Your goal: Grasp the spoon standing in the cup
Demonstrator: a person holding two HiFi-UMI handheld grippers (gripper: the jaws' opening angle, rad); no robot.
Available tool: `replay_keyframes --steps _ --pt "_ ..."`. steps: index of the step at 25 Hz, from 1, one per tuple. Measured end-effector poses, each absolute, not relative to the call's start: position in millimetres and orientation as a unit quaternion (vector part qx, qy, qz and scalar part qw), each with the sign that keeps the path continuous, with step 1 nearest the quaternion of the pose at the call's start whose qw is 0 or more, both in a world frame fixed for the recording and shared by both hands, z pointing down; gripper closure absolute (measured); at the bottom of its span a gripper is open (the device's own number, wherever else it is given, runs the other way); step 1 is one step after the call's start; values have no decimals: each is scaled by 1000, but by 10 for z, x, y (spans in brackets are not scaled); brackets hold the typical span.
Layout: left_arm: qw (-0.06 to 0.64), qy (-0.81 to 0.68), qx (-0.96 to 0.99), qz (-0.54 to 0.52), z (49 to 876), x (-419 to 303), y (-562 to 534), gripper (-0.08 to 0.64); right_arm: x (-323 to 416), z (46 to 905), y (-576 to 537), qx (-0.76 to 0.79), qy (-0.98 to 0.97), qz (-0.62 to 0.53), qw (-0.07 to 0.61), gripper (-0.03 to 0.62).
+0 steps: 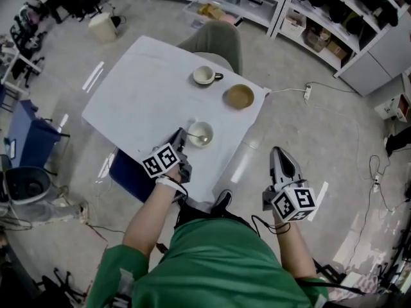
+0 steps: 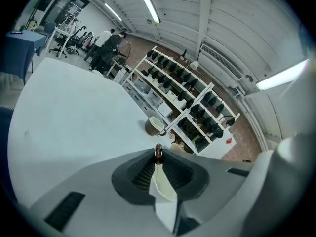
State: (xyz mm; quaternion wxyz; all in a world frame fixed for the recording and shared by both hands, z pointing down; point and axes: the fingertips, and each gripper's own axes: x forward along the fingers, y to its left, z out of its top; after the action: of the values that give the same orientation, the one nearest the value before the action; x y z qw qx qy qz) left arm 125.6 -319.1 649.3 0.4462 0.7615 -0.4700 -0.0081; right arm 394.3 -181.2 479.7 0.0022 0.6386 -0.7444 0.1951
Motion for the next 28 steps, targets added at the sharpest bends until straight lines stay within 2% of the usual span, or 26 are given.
replay_keyframes --steps 17,28 --pt "397 -418 815 -55 5474 745 -3167 500 3013 4756 -2214 609 -765 210 -10 571" --pt "374 -406 827 -105 4887 438 -3061 500 2699 4650 -2318 599 -775 203 -13 571"
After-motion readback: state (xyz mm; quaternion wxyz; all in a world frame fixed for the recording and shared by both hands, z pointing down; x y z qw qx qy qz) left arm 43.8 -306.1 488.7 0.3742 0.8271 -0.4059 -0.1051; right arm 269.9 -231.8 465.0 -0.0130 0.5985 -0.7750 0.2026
